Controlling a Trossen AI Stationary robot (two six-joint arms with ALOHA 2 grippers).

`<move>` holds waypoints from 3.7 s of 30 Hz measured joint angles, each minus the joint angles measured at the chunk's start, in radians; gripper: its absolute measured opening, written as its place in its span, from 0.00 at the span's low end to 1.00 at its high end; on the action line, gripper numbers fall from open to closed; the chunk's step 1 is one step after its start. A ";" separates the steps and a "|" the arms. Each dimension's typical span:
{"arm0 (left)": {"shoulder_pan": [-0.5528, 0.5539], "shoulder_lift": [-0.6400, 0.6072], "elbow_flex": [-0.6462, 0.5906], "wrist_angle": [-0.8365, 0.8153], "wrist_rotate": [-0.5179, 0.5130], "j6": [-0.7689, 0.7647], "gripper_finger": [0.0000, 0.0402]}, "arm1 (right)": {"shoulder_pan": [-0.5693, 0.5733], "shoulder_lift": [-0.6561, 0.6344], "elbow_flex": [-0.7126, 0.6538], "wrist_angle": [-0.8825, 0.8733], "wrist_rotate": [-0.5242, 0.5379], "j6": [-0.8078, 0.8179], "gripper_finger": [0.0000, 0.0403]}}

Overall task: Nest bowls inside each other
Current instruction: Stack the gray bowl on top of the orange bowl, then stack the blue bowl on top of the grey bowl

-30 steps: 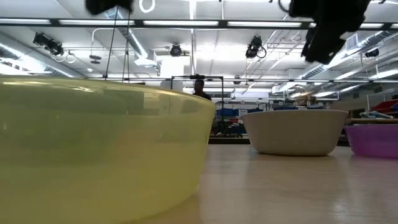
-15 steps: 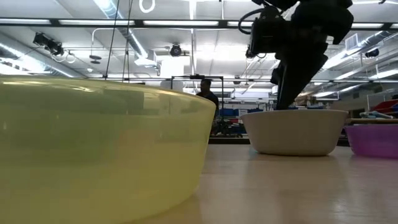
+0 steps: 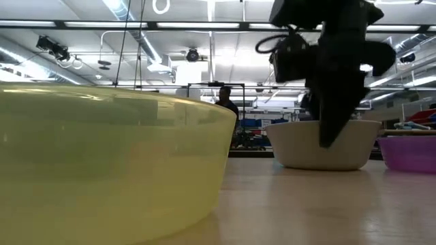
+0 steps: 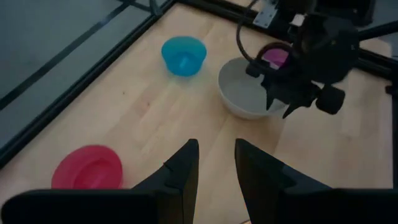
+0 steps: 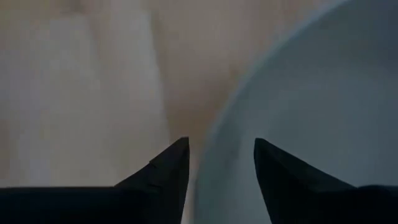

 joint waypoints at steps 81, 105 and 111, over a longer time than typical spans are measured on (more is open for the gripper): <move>-0.072 -0.152 0.022 0.048 -0.374 0.044 0.28 | 0.039 0.487 0.856 0.169 -0.139 -0.508 0.22; -0.156 -0.119 -0.382 -0.451 0.494 -0.170 0.22 | -0.013 -0.276 0.329 -0.362 0.177 -0.251 0.21; -0.163 -0.117 -0.382 -0.422 0.391 -0.030 0.20 | -0.029 -0.458 0.060 -0.183 0.174 -0.147 0.21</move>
